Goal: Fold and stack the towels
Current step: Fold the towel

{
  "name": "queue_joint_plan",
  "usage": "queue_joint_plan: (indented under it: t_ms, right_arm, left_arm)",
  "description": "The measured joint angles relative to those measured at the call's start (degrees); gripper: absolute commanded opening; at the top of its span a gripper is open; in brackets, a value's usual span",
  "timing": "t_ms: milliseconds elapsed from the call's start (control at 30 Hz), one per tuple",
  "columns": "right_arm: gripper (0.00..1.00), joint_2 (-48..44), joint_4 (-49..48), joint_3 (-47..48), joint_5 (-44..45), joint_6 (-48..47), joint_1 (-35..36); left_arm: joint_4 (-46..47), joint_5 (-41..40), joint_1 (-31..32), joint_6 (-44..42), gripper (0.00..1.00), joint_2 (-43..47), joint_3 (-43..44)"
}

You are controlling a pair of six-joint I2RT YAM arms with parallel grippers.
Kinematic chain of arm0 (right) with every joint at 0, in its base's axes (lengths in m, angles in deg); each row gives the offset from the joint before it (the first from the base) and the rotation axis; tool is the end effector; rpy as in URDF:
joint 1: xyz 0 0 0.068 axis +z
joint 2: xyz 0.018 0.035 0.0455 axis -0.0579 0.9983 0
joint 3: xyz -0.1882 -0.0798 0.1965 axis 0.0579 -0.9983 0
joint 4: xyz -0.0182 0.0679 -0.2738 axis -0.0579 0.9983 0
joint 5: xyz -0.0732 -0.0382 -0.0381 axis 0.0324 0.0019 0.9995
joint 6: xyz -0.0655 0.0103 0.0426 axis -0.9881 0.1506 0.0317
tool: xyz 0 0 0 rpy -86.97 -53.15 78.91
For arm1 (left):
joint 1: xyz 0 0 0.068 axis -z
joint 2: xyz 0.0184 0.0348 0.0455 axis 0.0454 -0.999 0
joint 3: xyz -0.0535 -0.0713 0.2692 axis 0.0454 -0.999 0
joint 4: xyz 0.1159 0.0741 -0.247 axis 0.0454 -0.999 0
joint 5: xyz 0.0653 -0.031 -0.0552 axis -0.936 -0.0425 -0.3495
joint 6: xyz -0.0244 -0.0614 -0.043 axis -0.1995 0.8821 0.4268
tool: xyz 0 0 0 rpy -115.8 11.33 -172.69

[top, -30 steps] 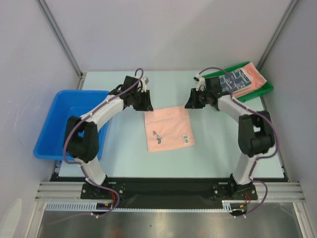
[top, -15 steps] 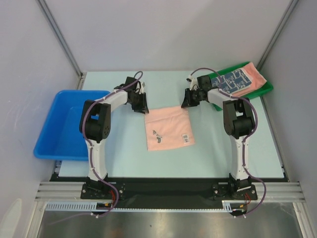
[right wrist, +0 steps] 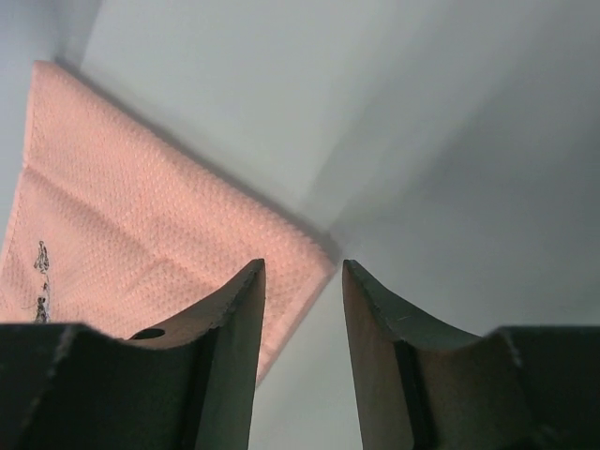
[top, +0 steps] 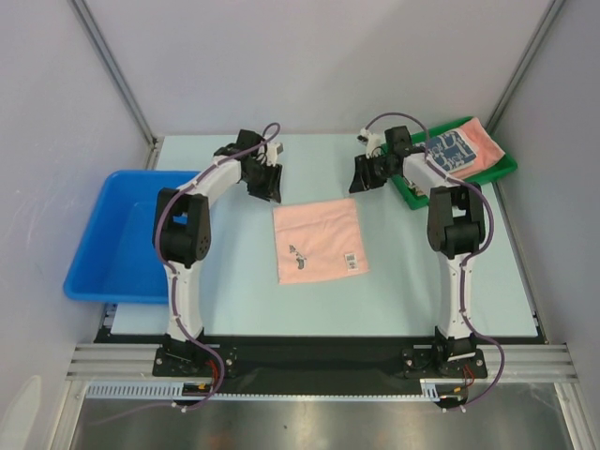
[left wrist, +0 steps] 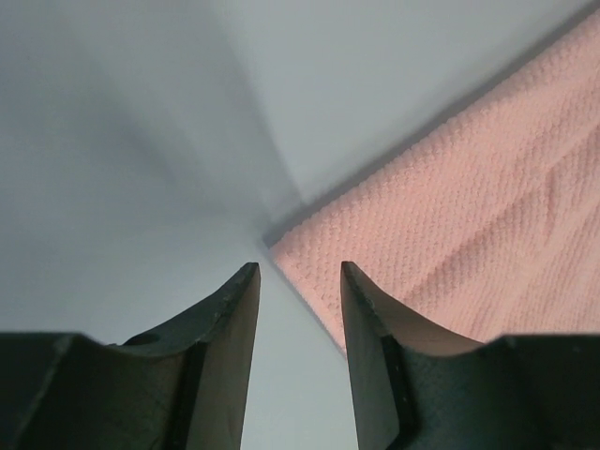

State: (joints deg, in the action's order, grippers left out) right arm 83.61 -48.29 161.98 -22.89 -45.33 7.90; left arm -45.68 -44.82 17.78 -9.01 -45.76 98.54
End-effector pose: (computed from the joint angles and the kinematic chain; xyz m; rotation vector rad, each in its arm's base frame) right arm 0.5154 0.1417 0.1512 -0.6632 2.3621 0.7821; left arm 0.4829 -0.1528 0.1648 0.4282 2.6328 -0.5128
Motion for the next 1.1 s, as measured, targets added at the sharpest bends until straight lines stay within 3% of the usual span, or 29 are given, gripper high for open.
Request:
queue_joint_plan:
  t_ms: [500, 600, 667, 800, 1000, 1100]
  right_arm:
    - [0.41, 10.8, 14.2, 14.1, -8.2, -10.7, -1.2]
    - [0.33, 11.9, 16.2, 16.4, -8.3, -11.8, -1.2]
    - [0.29, 12.5, 17.0, 17.0, -8.5, -12.3, -1.2]
    - [0.24, 12.9, 18.3, 17.7, -8.7, -13.1, -1.2]
    - [0.1, 12.9, 19.3, 17.7, -8.7, -14.1, -1.2]
    - [0.04, 12.9, 19.4, 17.7, -8.7, -14.3, -1.2]
  left_arm:
    - [-4.5, 2.4, -0.2, -9.3, 0.46, -7.4, 6.5]
    - [-5.2, 2.6, -0.2, -10.0, 0.43, -7.8, 7.0]
    - [-5.7, 2.7, -0.2, -10.5, 0.36, -8.3, 7.8]
    - [-6.1, 3.4, -0.3, -11.5, 0.31, -9.1, 8.8]
    - [-6.6, 4.5, -0.3, -12.4, 0.02, -9.7, 9.3]
    - [-7.0, 4.8, -0.3, -12.9, 0.0, -9.8, 9.5]
